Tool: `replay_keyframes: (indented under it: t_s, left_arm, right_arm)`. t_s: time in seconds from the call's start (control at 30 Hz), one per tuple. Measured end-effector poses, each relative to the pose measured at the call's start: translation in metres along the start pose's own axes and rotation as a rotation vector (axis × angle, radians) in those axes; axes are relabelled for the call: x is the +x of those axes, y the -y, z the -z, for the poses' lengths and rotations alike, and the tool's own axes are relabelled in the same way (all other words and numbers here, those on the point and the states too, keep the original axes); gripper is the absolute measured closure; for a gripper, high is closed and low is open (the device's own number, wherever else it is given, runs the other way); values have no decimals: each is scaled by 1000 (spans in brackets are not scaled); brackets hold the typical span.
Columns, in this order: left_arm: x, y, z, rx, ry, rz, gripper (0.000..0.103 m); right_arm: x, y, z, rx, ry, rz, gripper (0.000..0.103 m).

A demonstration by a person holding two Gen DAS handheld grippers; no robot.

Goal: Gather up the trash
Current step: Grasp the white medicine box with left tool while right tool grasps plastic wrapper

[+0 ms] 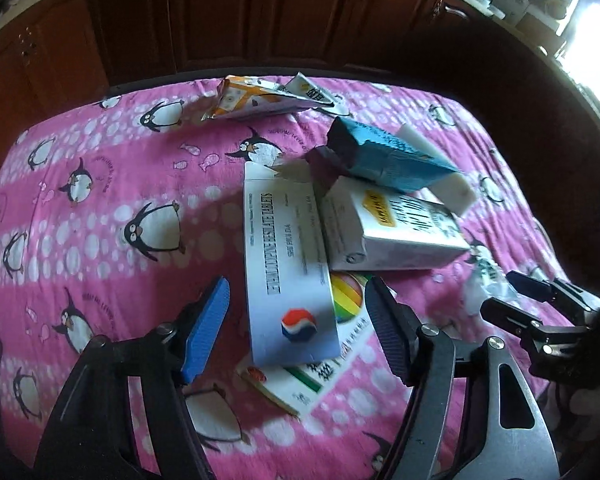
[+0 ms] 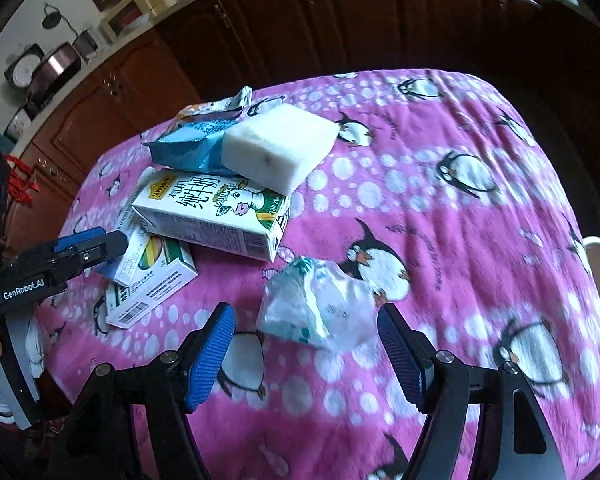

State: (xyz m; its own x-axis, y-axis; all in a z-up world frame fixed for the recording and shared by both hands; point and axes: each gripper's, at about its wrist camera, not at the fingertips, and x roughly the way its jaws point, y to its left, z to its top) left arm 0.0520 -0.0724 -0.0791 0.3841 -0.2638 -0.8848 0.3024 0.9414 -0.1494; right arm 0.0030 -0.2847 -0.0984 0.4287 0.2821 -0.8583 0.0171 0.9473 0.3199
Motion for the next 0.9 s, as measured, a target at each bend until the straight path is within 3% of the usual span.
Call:
replay_keyframes:
  t_s: [0.3, 0.4, 0.6, 0.9]
  left_arm:
    - [21, -5, -6, -12, -15, -17, 35]
    - [22, -7, -5, -22, -15, -2, 59]
    - [-1, -12, 7, -25, 18, 4, 59]
    - [-52, 13, 23, 40, 102, 41, 59]
  right_arm:
    - [19, 6, 1, 27, -30, 6, 33]
    - [18, 7, 1, 26, -21, -2, 47]
    - [2, 4, 8, 9, 11, -36, 68]
    - [-53, -1, 16, -8, 110, -81, 70]
